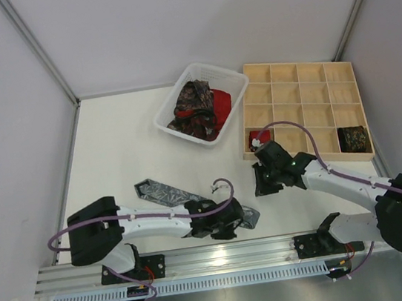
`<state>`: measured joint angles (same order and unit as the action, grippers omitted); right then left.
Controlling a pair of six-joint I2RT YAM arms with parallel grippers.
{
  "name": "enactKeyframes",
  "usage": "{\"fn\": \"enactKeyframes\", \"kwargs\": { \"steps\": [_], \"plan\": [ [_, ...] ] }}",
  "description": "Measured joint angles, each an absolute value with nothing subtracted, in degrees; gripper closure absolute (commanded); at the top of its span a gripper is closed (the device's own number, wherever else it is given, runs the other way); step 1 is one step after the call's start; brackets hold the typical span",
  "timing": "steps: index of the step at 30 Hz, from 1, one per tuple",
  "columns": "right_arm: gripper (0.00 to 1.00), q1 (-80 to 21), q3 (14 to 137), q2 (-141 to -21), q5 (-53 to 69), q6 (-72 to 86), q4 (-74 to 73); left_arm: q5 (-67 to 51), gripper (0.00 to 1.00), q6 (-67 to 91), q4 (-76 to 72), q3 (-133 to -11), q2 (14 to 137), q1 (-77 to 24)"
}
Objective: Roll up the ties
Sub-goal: Roll the tie
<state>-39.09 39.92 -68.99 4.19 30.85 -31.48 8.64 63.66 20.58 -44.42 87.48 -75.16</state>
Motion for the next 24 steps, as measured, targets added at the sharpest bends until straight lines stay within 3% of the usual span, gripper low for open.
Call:
{"fn": "enactKeyframes", "kwargs": {
  "steps": [8,24],
  "plan": [
    [1.0,-39.0,39.8,-74.8,6.6,29.9,-26.8,6.3,0.99,66.2,17.3,-50.7,95.6,-78.9],
    [1.0,-42.4,35.1,-77.4,13.4,30.0,-21.3,6.2,0.99,70.0,13.2,-49.6,96.2,-75.7]
  ]
}}
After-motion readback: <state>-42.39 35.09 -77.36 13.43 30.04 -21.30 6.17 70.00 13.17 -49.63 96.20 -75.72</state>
